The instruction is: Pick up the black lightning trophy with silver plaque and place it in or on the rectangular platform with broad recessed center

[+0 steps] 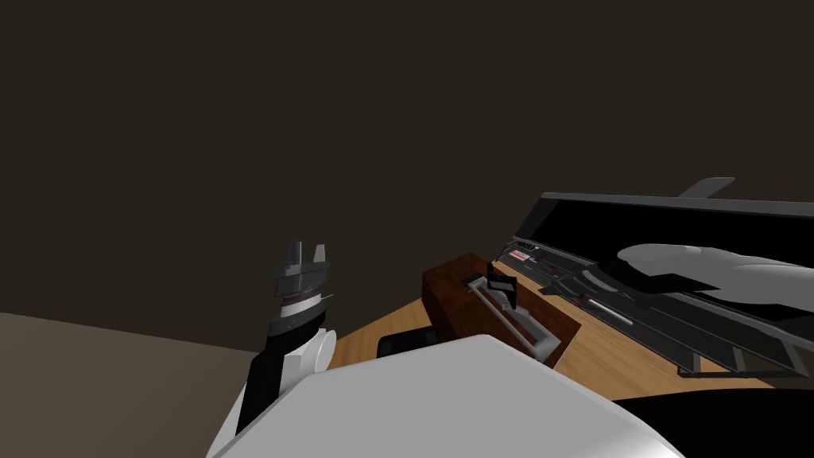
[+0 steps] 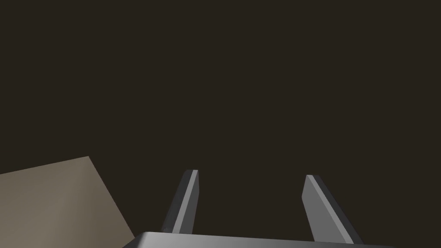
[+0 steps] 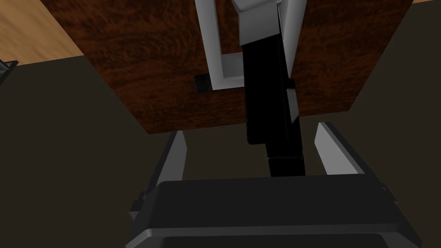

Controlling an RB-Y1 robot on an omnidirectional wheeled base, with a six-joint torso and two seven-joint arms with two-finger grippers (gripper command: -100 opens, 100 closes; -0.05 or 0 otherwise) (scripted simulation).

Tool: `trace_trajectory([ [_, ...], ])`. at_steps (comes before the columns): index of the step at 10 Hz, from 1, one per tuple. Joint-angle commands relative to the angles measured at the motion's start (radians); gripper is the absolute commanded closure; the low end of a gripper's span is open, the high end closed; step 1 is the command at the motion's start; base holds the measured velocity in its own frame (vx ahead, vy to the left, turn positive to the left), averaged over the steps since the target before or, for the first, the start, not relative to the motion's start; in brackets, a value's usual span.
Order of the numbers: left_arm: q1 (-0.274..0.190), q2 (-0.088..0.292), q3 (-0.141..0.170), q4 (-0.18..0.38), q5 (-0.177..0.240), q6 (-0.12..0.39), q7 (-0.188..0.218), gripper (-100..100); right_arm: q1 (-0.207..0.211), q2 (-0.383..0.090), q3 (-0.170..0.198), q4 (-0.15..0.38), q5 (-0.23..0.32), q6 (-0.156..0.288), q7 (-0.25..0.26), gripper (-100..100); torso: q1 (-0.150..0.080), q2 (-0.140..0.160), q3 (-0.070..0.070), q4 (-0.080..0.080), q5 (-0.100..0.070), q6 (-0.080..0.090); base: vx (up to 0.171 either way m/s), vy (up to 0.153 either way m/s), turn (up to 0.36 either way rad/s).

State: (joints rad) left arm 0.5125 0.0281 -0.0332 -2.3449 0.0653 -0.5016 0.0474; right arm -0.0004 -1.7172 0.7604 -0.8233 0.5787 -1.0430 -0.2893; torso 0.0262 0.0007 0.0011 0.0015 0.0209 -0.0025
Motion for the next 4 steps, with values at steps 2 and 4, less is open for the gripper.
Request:
trace_trajectory([
  [2,0.0,0.0,0.0,0.0,0.0,0.0,0.0,0,0.0,0.0,0.0,0.0,0.0,0.0,0.0,0,0.0,-0.001,0.0,0.0,0.0,0.0,0.0,0.0,0.0],
  [4,0.0,0.0,0.0,0.0,0.0,0.0,0.0,0,0.0,0.0,0.0,0.0,0.0,0.0,0.0,0,0.0,-0.001,-0.001,0.0,0.0,0.0,0.0,0.0,0.0],
])
